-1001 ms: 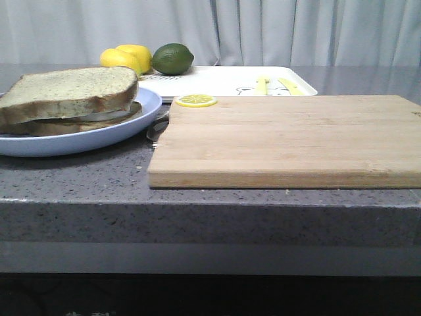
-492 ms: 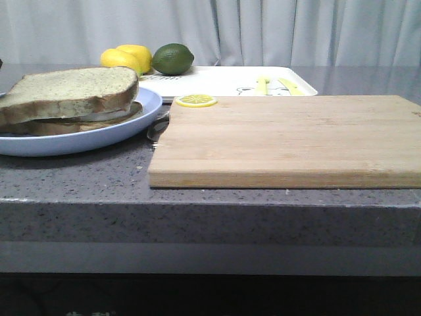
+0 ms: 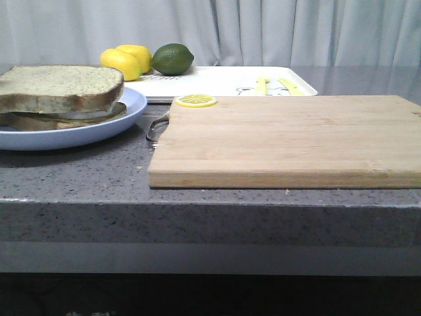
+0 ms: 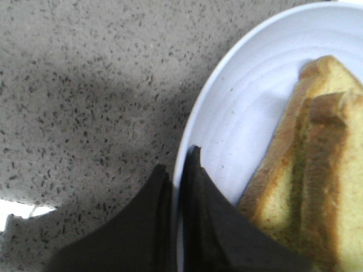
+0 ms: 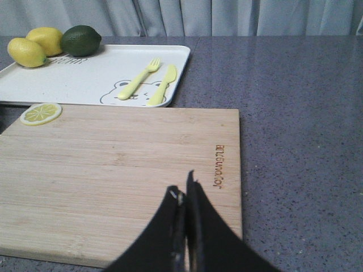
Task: Place bread and move sandwich to tray
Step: 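Lift the plate with the left gripper and carry it toward the white tray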
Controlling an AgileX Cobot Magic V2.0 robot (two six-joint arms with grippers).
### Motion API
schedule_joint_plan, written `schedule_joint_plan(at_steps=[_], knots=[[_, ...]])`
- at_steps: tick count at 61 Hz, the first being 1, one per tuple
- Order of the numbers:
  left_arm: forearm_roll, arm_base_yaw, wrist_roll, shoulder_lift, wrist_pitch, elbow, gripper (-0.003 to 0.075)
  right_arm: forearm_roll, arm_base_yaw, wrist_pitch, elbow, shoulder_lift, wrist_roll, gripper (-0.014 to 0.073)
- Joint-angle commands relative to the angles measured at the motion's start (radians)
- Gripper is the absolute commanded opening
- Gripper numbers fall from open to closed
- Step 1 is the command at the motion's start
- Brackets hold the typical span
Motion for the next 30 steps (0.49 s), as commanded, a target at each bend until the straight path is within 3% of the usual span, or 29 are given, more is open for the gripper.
schedule_joint_plan(at_steps=[1, 13, 30], knots=[[-0.169, 0.047, 0.136, -0.044, 0.017, -0.061, -0.0020, 0.002, 0.001, -0.088, -0.023, 0.007, -0.002, -0.0060], [-0.447, 0.132, 0.302, -0.044, 0.155, -0.125, -0.0020, 0.002, 0.001, -0.084, -0.023, 0.007, -0.002, -0.0060], [-0.461, 0.115, 0.315, -0.017, 0.264, -0.303, -0.0020, 0.011, 0.001, -0.081, -0.023, 0.007, -0.002, -0.0060]])
